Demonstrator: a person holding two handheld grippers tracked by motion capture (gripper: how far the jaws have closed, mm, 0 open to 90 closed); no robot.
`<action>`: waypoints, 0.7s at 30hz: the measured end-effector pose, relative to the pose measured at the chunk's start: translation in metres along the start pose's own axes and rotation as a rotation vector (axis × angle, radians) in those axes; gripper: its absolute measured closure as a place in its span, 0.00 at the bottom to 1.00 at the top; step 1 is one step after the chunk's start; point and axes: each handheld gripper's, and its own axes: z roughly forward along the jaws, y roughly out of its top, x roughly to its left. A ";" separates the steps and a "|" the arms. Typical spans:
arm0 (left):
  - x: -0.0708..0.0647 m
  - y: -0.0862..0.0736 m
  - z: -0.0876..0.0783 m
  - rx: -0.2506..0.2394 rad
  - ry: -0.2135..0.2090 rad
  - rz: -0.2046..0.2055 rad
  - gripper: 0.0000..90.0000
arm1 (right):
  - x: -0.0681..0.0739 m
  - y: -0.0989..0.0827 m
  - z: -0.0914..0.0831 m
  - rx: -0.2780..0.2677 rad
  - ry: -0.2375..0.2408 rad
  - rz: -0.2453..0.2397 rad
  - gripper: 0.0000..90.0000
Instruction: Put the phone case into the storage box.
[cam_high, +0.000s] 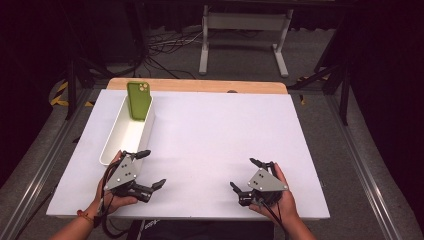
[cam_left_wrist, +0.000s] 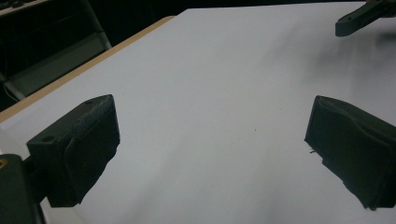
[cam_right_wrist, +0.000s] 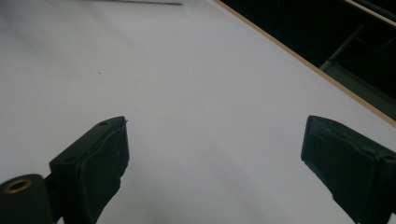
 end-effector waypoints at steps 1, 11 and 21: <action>0.000 -0.002 -0.001 0.001 0.003 -0.002 0.04 | -0.001 -0.001 0.000 -0.002 0.000 0.003 0.10; 0.001 -0.015 -0.007 -0.018 0.010 -0.040 0.03 | -0.004 -0.003 0.000 -0.013 0.002 0.006 0.09; 0.002 -0.014 -0.005 -0.021 -0.002 -0.045 0.03 | -0.006 -0.002 -0.005 -0.029 -0.002 -0.002 0.09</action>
